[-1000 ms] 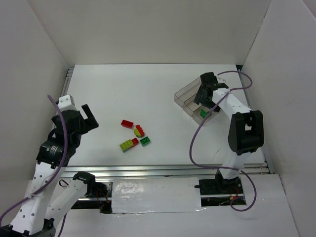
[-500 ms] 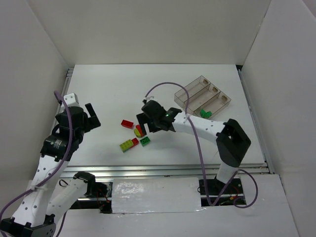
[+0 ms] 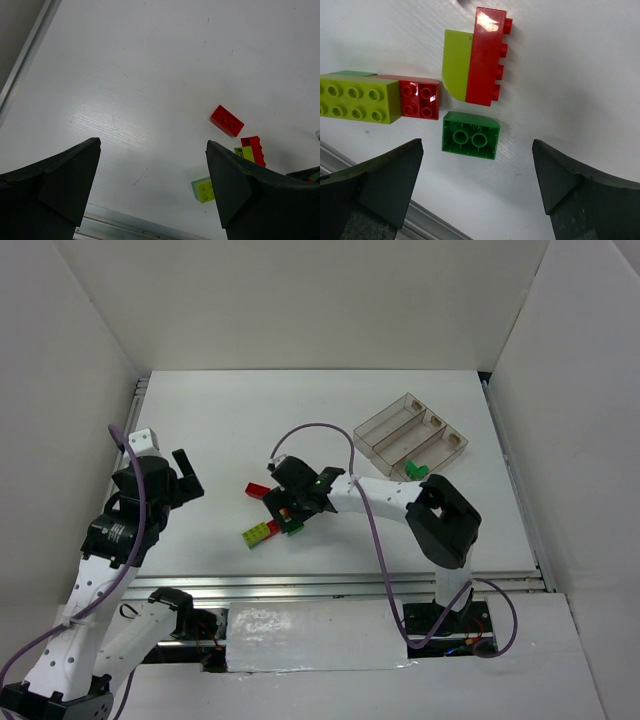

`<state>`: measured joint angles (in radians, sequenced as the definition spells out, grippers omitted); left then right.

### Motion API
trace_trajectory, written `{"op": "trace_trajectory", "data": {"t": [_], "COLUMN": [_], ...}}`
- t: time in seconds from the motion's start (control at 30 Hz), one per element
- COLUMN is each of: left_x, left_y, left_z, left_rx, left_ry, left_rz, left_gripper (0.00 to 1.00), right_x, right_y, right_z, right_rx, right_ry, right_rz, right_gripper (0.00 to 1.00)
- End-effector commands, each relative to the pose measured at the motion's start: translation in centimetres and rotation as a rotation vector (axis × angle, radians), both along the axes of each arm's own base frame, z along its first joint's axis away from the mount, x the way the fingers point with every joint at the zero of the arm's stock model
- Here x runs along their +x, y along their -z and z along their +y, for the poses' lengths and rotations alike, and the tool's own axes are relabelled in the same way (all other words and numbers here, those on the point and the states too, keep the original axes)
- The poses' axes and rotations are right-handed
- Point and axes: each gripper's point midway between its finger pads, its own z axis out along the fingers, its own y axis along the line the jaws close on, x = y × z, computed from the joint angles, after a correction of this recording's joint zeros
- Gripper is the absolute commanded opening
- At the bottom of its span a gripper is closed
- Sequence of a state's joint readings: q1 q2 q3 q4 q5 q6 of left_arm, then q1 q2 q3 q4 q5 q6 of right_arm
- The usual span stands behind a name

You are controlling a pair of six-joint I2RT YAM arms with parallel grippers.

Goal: Sort the legos into containers by color

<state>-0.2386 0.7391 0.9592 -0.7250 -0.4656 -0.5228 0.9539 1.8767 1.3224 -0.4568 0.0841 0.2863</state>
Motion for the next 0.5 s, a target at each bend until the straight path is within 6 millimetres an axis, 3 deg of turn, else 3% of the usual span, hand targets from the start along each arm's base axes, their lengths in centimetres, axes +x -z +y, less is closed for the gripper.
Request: {"op": "trace_trajectory", "data": {"t": [0.0, 0.13, 0.3, 0.37, 0.47], "left_x": [0.5, 0.5, 0.4, 0.4, 0.4], "left_y": [-0.9, -0.9, -1.0, -1.0, -1.0], "left_z": [0.0, 0.0, 0.0, 0.0, -0.1], "left_rx": [0.003, 0.004, 0.003, 0.003, 0.002], "left_ry": [0.009, 0.01, 0.011, 0.013, 0.016], "left_rz": [-0.045, -0.045, -0.049, -0.049, -0.049], "left_gripper": [1.0, 0.99, 0.99, 0.99, 1.0], "right_x": [-0.7, -0.8, -0.8, -0.8, -0.8], "right_y": [0.5, 1.8, 2.9, 3.2, 2.9], "right_z": [1.6, 1.6, 1.4, 1.4, 1.2], "right_rx": [0.037, 0.003, -0.041, -0.05, -0.049], "right_ry": [-0.063, -0.056, -0.036, -0.038, -0.038], "right_rz": [0.012, 0.025, 0.022, 0.023, 0.019], "right_gripper": [0.96, 0.91, 0.75, 0.68, 0.44]}}
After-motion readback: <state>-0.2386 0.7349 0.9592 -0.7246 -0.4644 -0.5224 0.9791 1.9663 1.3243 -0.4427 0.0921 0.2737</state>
